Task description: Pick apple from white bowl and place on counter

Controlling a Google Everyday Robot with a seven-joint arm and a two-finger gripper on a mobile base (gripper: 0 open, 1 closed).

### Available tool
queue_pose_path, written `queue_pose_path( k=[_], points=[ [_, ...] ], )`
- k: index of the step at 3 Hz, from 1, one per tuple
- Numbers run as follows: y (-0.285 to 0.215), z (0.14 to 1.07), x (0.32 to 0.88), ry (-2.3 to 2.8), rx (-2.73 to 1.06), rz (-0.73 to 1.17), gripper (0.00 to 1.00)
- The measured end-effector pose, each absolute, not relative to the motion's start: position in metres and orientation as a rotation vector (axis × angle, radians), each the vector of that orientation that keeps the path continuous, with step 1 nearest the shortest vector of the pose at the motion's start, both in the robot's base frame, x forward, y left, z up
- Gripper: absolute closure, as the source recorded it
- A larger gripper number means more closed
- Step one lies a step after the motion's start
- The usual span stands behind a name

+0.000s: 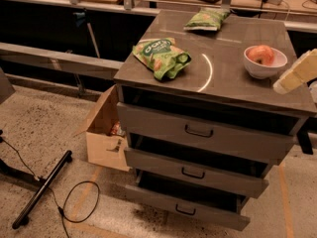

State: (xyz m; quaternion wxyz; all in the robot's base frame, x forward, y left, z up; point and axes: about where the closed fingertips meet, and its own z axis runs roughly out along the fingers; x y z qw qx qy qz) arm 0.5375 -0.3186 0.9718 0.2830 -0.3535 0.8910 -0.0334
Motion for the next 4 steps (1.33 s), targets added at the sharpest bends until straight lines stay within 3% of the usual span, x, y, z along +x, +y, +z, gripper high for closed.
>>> queue_pose_path(
  k=[4],
  points=[
    [-0.324, 0.966, 0.673, 2.311, -0.649, 0.066, 0.0]
  ],
)
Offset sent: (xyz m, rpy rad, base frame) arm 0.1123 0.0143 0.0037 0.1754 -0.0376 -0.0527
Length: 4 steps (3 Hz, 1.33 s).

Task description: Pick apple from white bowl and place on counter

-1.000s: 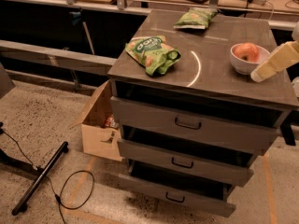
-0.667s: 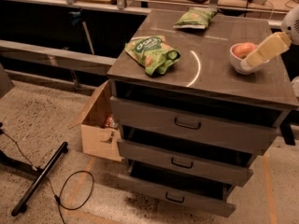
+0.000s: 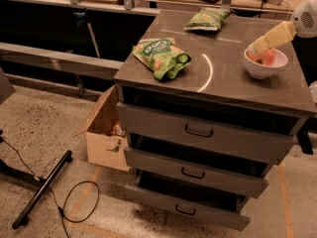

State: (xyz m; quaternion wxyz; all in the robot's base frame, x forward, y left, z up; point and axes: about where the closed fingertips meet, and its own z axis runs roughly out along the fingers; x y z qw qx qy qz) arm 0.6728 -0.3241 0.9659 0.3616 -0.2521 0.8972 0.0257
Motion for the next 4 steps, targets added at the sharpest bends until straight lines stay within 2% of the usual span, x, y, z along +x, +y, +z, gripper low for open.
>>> queue_pose_path(
  k=[2, 4],
  points=[
    [-0.353, 0.957, 0.723, 2.258, -0.563, 0.015, 0.0],
    [-0.364, 0.932, 0.732, 2.306, -0.546, 0.012, 0.0]
  ],
)
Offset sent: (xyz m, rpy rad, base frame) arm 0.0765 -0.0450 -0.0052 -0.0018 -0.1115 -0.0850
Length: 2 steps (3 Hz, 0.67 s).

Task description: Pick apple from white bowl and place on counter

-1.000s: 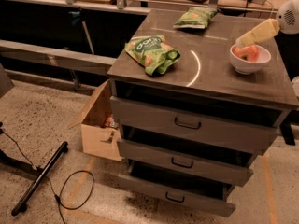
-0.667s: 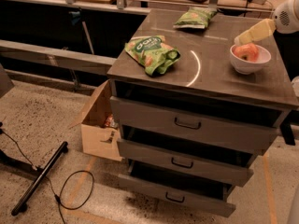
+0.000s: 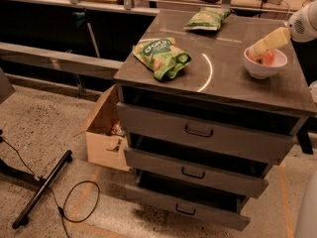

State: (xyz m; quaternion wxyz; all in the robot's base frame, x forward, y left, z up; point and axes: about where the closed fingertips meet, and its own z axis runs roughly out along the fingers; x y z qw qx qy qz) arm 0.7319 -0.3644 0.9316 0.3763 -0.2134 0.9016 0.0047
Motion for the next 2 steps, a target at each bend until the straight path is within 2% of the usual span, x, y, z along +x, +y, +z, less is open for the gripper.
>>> queue_pose_path(
  k=[1, 2],
  points=[
    [-0.366, 0.9255, 0.7317, 2.32, -0.546, 0.009, 0.05],
    [-0.3667, 0.919, 0.7319, 2.332, -0.546, 0.004, 0.22]
  ],
)
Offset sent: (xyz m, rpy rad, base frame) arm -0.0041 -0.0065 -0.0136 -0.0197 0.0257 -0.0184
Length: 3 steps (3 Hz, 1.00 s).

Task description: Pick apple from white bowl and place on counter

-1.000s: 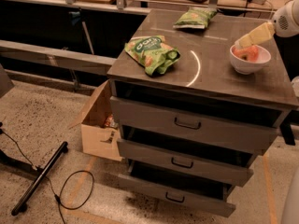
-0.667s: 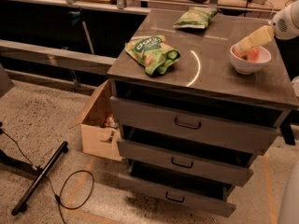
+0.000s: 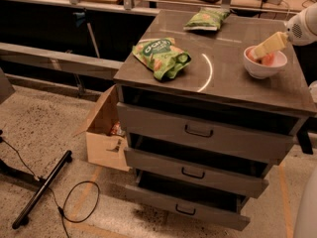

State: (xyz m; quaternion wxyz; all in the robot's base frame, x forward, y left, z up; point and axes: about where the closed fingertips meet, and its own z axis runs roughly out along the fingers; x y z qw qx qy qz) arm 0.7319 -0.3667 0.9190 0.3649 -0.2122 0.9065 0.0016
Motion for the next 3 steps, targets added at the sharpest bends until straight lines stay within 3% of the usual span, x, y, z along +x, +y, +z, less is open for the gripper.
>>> queue_pose_path(
  k=[2, 3],
  points=[
    [-0.3642, 0.9162, 0.7316, 2.335, -0.546, 0.015, 0.69],
    [-0.3628, 0.9135, 0.7248, 2.353, -0.54, 0.03, 0.68]
  ],
)
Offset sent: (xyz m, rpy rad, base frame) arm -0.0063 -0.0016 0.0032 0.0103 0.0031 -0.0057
